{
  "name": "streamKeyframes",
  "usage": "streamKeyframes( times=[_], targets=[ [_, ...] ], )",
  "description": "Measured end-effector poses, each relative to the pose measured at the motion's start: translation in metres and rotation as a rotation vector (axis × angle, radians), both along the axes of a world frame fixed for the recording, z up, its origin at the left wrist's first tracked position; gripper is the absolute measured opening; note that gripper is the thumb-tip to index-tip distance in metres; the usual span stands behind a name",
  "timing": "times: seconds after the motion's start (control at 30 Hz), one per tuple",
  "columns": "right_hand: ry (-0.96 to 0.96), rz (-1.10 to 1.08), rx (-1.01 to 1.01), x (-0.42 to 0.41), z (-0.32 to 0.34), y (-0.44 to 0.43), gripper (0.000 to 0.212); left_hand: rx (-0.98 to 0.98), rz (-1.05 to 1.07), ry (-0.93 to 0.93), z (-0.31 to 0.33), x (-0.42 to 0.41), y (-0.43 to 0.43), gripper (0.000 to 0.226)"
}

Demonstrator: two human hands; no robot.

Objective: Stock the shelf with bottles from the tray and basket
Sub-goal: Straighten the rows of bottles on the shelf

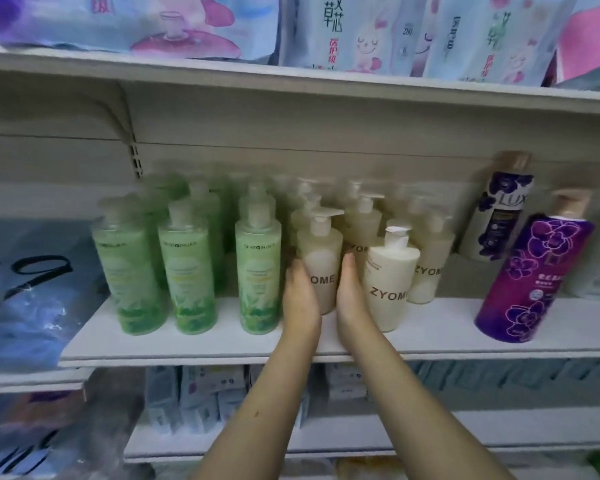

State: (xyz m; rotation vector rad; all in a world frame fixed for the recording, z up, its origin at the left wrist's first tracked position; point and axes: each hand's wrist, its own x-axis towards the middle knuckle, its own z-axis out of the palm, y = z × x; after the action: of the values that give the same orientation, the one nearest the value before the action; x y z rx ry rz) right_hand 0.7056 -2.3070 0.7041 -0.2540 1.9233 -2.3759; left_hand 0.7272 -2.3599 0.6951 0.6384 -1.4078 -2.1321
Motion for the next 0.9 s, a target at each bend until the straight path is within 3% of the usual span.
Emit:
streamKeyframes(
  times=[0.1,0.3,0.4,0.47,0.57,0.67,0.8,0.9],
  targets=[
    [-0.045,-0.066,0.001,-0.012,-0.007,-0.009,0.029,0.033,0.038,-0.029,-0.002,-0.011,-0.003,0.052],
    [-0.052,-0.104,0.090,-0.021,-0.020,-0.014,0.035,0.083,0.067,-0.015,-0.002,-0.016,-0.007,0.048],
    [-0.069,-0.084,0.078,-0.021,-0.019,-0.013,0.030,0.132,0.058,0.006,-0.002,-0.017,-0.009,0.035],
    [-0.062,-0.061,0.094,-0.019,-0.018,-0.012,0.030,0.131,0.064,0.016,-0.005,-0.019,-0.010,0.043],
    [-0.045,-0.051,0.108,-0.017,-0.017,-0.011,0.034,0.067,0.062,-0.029,-0.009,-0.021,-0.011,0.056],
    [-0.036,-0.039,0.170,-0.009,-0.013,-0.008,0.038,-0.104,0.036,-0.053,0.002,-0.005,-0.002,0.031],
    [-0.029,-0.051,0.233,0.004,-0.013,-0.004,0.051,-0.301,-0.007,-0.059,-0.003,0.012,0.002,0.048],
    [-0.030,0.011,0.217,0.012,-0.011,0.003,0.051,-0.315,-0.023,-0.061,-0.005,0.021,0.003,0.047]
  ],
)
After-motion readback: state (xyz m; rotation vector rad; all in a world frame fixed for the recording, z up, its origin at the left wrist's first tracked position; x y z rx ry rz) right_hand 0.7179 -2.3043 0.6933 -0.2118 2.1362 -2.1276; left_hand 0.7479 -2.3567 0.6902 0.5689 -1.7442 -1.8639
